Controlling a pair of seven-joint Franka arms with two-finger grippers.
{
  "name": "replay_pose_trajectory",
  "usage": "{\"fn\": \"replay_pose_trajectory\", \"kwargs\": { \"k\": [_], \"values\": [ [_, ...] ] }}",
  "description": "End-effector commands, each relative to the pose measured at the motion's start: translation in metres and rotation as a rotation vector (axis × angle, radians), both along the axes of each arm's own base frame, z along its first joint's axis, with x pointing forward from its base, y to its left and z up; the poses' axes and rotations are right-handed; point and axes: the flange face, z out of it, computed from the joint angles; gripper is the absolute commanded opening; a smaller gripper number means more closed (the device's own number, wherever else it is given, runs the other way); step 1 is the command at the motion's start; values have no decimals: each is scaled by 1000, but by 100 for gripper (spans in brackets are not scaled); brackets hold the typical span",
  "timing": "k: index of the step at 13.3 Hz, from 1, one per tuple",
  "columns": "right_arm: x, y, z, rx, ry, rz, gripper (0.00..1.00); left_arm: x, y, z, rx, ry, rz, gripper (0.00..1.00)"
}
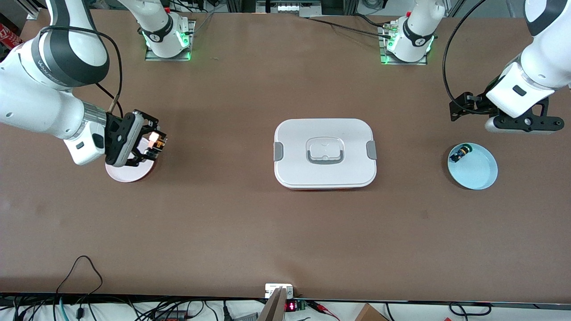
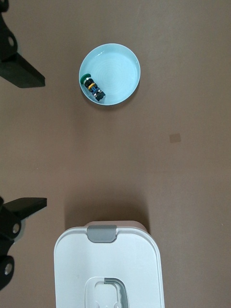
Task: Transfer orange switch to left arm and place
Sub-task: 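Lift the orange switch with the right gripper toward the box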
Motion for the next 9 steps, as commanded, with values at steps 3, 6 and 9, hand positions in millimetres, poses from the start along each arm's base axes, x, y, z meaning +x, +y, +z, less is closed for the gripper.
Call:
{"fn": "replay_pose_trajectory", "kwargs": {
  "k": [3,6,9],
  "values": [
    [-9,25,7,265,-74,201,13,-3,-1,6,-6,0,4,100],
    [-15,55,11,427,-86,247,13,-3,-1,6,-6,0,-3,100],
    [-20,78,10,565,-134,286,13,-4,-1,6,-6,2,-3,100]
  ]
}}
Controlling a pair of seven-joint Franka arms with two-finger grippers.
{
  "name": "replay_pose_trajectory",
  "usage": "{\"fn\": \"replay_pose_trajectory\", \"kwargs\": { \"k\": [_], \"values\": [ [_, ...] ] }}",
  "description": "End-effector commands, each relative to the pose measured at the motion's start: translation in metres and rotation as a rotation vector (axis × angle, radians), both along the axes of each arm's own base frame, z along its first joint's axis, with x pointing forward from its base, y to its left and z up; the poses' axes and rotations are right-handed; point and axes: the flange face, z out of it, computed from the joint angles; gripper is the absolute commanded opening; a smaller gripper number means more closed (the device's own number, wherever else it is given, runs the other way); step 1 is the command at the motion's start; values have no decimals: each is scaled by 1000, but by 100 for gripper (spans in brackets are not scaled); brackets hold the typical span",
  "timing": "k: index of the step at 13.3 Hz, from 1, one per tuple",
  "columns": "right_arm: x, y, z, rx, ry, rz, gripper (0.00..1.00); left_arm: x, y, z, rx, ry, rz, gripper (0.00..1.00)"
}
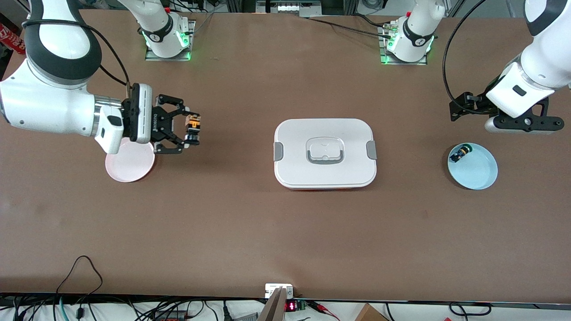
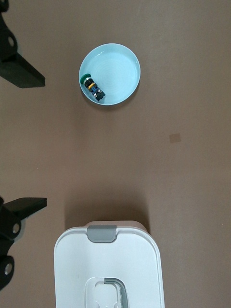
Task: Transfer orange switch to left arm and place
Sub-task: 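Lift the orange switch with the right gripper toward the box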
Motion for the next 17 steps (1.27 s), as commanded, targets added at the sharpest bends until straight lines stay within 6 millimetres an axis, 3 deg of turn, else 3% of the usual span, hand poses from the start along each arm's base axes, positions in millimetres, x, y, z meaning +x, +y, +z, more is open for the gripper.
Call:
{"fn": "replay_pose_trajectory", "kwargs": {
  "k": [1,6,10,12,17],
  "values": [
    [-7,16,-8,158,-39,37,13,-3,-1,6,-6,0,-3,100],
    [-7,26,-25,368,-98,54,13,-4,-1,6,-8,2,-3,100],
    [-10,58,-30,532,-95,43,13,-3,-3,4,-16,6,3,100],
    [-11,68,-43,584,-85,26,13,-4,-3,2,-42,46,8,100],
    [-18,97,-49,641,-54,-7,13,4,-9,-9,-230,114,51,100]
  ]
}}
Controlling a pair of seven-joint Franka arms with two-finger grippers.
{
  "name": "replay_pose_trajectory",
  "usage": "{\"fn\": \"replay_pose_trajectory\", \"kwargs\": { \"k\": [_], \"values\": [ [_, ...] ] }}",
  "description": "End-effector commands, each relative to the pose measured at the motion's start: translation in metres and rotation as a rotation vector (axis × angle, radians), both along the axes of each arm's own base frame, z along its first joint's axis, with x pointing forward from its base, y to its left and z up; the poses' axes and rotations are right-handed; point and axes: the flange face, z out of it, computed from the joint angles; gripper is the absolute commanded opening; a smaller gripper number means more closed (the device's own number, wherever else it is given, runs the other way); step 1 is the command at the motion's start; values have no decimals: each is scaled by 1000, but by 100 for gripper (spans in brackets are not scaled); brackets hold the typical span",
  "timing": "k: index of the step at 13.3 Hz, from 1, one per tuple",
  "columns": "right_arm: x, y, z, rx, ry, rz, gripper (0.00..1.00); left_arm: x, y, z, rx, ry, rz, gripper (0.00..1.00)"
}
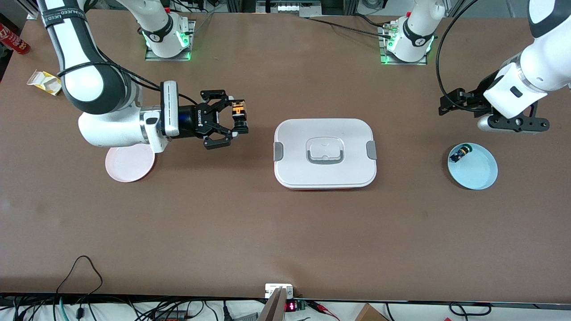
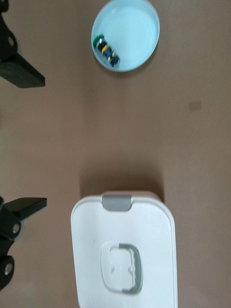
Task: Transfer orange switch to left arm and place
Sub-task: 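Carry the switch above the box while the left gripper reaches toward it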
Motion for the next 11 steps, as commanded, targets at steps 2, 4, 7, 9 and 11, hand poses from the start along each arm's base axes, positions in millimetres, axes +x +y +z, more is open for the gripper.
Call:
{"fn": "replay_pose_trajectory", "kwargs": {
  "k": [2,4,7,9,11],
  "values": [
    [-9,28,-4,29,5,-29,13,3,-11,-2,-157,75,12,100],
    [-13,41,-4,39,23,-41,13,5,-29,-10,-305,140,22,100],
    [-18,58,-4,14,28,-57,11,1,-50,-14,-483,218,-14,100],
    [-27,79,-7,42,68,-64,11,3,-64,-9,-649,210,-58,100],
    [-31,93,-12,31,79,-92,10,7,-77,-13,-774,193,-93,100]
  ]
}}
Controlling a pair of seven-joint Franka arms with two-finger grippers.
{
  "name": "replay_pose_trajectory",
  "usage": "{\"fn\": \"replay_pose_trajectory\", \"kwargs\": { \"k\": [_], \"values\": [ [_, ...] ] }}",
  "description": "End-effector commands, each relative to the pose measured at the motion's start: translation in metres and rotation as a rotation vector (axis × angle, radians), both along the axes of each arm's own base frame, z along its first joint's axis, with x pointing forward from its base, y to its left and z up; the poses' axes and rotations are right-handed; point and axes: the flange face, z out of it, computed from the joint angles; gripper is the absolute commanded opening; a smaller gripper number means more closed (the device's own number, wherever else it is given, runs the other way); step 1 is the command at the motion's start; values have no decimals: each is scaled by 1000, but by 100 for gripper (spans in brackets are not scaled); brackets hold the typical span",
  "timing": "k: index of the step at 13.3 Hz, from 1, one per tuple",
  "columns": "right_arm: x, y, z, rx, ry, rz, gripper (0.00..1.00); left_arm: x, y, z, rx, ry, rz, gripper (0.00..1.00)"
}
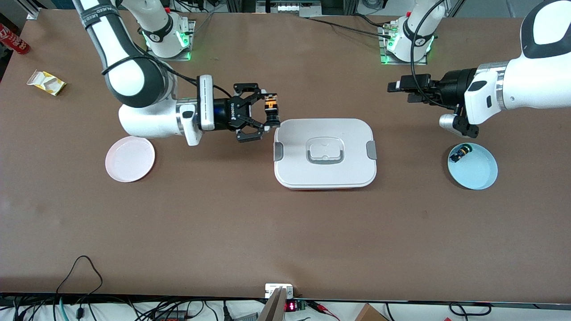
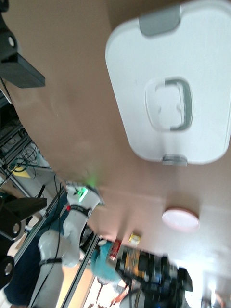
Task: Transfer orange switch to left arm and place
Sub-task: 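Carry the switch above the box while the left gripper reaches toward it, then close the left gripper on the orange switch held by the right gripper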
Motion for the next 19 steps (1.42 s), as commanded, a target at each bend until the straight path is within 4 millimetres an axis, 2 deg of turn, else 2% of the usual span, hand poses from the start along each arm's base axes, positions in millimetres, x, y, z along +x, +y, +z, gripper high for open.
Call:
{"fn": "replay_pose_trajectory", "kwargs": {
  "k": [1,2,5,9,11,14,15,17,18,19],
  "values": [
    [-9,24,-2,-1,23,-55,9,10,-16,-13,-193,-50,-41,100],
    [-13,31,-3,2,33,-63,9,14,-22,-18,-268,-119,-48,100],
    [-20,44,-8,3,56,-84,9,1,-70,-53,-449,-170,58,100],
    [-35,68,-11,38,104,-87,9,-16,-112,-74,-490,-174,156,100],
    [-35,69,-13,15,101,-112,9,-25,-122,-81,-502,-141,187,100],
    [-38,76,-8,6,92,-116,9,-41,-123,-101,-566,-49,273,100],
    [-38,76,-9,4,92,-119,9,-46,-133,-102,-573,-38,266,100],
    [-38,76,-8,5,90,-117,9,-46,-135,-104,-555,-15,301,95],
    [-37,75,-6,8,88,-119,9,-48,-140,-104,-548,-12,304,89],
    [-37,74,-5,10,87,-119,9,-51,-147,-103,-550,-13,307,75]
  ]
}}
